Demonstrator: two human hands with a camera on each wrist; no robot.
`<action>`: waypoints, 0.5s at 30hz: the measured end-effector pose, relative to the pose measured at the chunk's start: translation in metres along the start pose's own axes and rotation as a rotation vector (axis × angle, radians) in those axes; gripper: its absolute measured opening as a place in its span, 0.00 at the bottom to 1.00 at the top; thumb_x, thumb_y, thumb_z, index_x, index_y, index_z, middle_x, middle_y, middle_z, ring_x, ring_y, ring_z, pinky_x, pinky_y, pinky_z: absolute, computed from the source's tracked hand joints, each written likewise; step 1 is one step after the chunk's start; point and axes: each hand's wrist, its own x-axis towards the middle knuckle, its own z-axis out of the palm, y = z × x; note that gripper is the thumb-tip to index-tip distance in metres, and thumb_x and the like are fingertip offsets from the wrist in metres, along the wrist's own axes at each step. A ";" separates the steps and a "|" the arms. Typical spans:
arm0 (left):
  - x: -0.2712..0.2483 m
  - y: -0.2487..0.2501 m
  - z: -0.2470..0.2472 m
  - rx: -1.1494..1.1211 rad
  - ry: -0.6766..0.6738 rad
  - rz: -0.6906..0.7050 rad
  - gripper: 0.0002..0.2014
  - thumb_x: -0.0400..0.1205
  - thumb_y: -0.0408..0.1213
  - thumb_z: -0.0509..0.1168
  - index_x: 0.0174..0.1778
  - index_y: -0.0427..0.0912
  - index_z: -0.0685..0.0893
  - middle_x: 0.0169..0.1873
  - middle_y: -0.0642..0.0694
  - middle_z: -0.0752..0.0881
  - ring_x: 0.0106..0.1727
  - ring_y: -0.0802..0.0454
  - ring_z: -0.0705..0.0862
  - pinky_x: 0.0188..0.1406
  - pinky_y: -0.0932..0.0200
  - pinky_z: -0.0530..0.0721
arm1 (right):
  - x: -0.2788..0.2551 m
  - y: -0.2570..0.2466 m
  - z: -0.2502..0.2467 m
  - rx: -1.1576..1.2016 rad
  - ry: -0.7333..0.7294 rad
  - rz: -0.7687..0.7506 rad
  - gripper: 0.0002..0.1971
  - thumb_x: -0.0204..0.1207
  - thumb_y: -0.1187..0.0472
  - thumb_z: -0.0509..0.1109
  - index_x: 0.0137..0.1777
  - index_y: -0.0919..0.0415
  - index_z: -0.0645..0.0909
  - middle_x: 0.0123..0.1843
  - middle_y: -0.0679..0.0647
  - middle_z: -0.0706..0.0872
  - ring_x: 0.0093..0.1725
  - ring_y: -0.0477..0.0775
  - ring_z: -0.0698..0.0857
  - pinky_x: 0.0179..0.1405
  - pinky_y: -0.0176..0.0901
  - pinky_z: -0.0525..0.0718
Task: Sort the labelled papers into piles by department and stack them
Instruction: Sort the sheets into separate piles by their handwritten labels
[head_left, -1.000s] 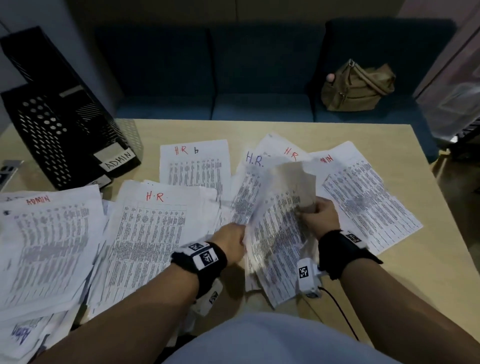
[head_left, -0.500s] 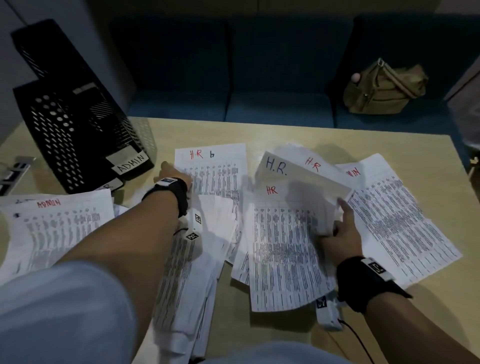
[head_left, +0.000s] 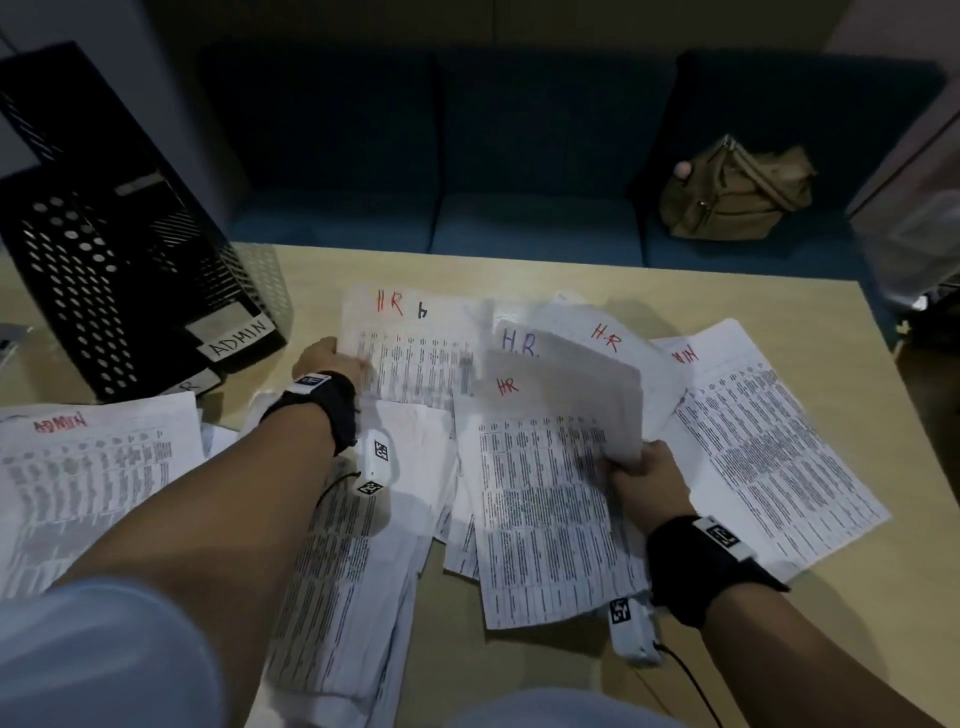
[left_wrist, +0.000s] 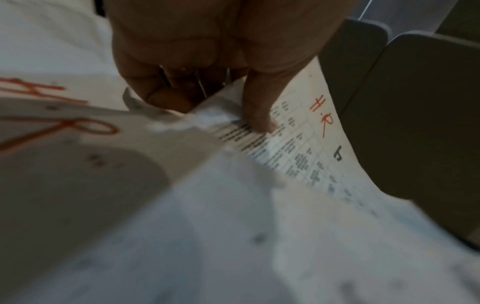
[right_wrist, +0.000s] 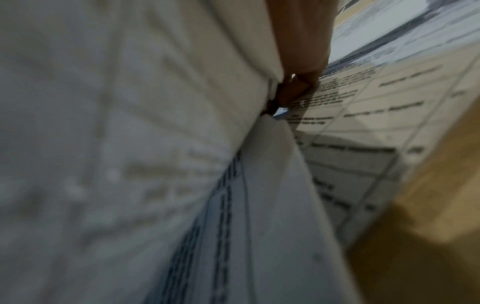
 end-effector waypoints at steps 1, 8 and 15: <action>-0.006 0.008 -0.002 -0.038 0.033 0.036 0.21 0.76 0.40 0.70 0.65 0.38 0.80 0.61 0.40 0.84 0.63 0.36 0.83 0.64 0.50 0.80 | -0.001 0.000 0.000 0.087 0.044 -0.027 0.10 0.71 0.55 0.75 0.41 0.50 0.75 0.49 0.60 0.82 0.48 0.63 0.84 0.54 0.60 0.83; -0.049 0.071 -0.040 -0.562 0.143 0.375 0.16 0.83 0.28 0.60 0.68 0.38 0.77 0.57 0.49 0.84 0.61 0.49 0.84 0.55 0.67 0.78 | -0.014 -0.004 -0.031 0.647 0.164 -0.010 0.10 0.72 0.71 0.75 0.51 0.62 0.82 0.43 0.56 0.86 0.41 0.55 0.83 0.50 0.44 0.76; -0.122 0.125 -0.059 -0.763 -0.038 0.680 0.13 0.84 0.28 0.59 0.54 0.51 0.83 0.50 0.57 0.86 0.51 0.65 0.85 0.52 0.68 0.82 | -0.011 -0.003 -0.072 0.800 0.146 -0.121 0.11 0.73 0.75 0.71 0.52 0.62 0.82 0.42 0.48 0.88 0.37 0.38 0.87 0.40 0.36 0.87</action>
